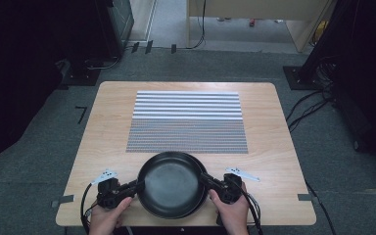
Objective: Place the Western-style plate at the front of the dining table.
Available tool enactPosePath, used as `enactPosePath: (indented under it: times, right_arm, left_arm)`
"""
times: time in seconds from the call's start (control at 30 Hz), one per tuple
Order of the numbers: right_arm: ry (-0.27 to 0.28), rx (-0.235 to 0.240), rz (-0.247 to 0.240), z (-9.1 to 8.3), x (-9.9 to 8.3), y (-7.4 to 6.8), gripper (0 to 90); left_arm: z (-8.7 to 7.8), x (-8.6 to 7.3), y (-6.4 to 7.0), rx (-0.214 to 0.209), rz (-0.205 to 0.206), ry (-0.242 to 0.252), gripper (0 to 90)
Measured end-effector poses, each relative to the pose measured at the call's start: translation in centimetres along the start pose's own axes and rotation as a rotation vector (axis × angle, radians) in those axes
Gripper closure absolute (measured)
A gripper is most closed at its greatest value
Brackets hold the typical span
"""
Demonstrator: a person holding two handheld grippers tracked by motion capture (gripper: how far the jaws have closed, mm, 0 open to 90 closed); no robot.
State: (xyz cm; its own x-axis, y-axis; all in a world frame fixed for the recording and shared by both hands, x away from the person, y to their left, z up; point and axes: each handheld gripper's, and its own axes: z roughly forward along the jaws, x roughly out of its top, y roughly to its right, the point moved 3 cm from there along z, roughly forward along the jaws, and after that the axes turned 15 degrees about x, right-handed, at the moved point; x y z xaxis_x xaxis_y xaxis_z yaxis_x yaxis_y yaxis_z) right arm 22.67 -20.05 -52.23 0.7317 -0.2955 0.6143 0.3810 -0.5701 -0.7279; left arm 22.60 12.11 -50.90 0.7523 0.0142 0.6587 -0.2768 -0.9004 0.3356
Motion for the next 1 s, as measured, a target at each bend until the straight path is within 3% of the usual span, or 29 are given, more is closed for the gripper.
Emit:
enactPosePath:
  times: [0.2,0.37,0.47,0.83,1.0]
  right_arm:
    - [-0.031,-0.035,-0.002,0.4,0.5,-0.2,78.1]
    - [-0.071,-0.064,-0.072,0.5,0.6,-0.7,76.1]
    - [-0.083,-0.070,-0.085,0.4,0.5,-1.1,71.3]
    - [-0.081,-0.005,0.035,0.1,0.8,-0.5,70.3]
    - [-0.070,-0.009,0.031,0.1,0.7,-0.4,72.7]
  left_arm:
    - [0.1,0.0,0.0,-0.008,-0.002,-0.008,70.7]
    - [0.0,0.0,-0.1,-0.012,0.010,-0.006,70.6]
    - [0.1,0.0,-0.1,-0.014,0.012,-0.003,70.6]
    - [0.2,0.0,-0.1,-0.015,0.011,-0.002,70.6]
    - [0.0,0.1,-0.1,-0.012,-0.011,-0.010,71.9]
